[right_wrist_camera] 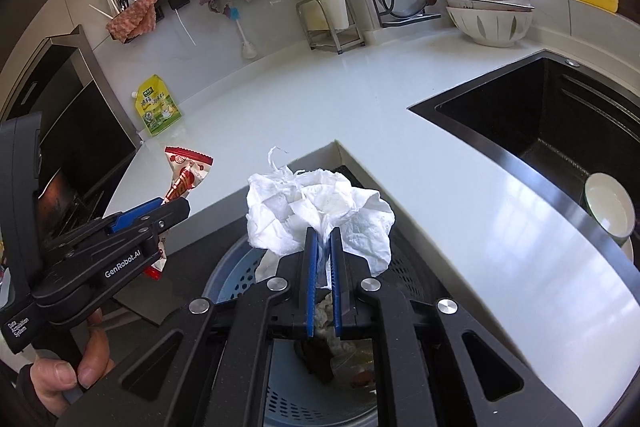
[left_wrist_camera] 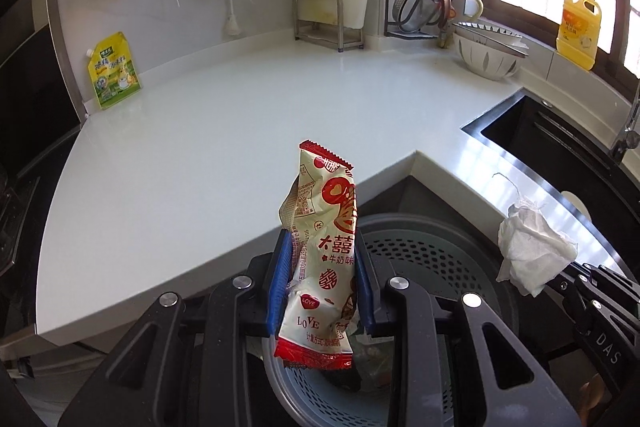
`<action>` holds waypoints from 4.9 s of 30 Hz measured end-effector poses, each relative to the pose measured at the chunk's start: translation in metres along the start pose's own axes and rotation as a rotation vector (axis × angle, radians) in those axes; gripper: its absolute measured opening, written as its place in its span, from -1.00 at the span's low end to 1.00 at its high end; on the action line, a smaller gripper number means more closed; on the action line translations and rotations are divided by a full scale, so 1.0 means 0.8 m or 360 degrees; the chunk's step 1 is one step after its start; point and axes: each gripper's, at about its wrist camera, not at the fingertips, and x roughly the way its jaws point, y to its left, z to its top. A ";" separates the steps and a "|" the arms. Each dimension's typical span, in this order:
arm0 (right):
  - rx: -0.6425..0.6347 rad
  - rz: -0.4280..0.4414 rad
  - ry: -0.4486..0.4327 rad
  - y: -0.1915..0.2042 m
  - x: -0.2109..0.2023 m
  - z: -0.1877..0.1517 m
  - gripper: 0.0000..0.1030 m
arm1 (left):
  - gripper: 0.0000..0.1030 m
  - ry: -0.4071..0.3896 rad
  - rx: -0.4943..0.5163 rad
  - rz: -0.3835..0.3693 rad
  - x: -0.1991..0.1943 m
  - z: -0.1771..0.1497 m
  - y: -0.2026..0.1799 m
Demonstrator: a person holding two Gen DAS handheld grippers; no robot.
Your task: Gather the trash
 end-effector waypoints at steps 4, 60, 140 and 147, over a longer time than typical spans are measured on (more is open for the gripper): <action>0.0041 -0.0006 0.0037 -0.006 -0.002 -0.027 -0.88 | -0.44 0.0049 0.0005 -0.0028 -0.003 -0.025 -0.004; 0.0027 -0.0036 0.0108 -0.007 0.030 -0.054 -0.22 | 0.55 0.0153 -0.0067 -0.0007 0.037 -0.063 0.000; -0.0006 -0.0081 -0.0015 0.013 -0.015 -0.058 0.42 | 0.88 0.0044 -0.0054 0.0131 -0.014 -0.066 0.008; -0.0005 -0.0080 -0.0015 0.013 -0.015 -0.058 0.42 | 0.88 0.0066 -0.0066 0.0119 -0.011 -0.065 0.010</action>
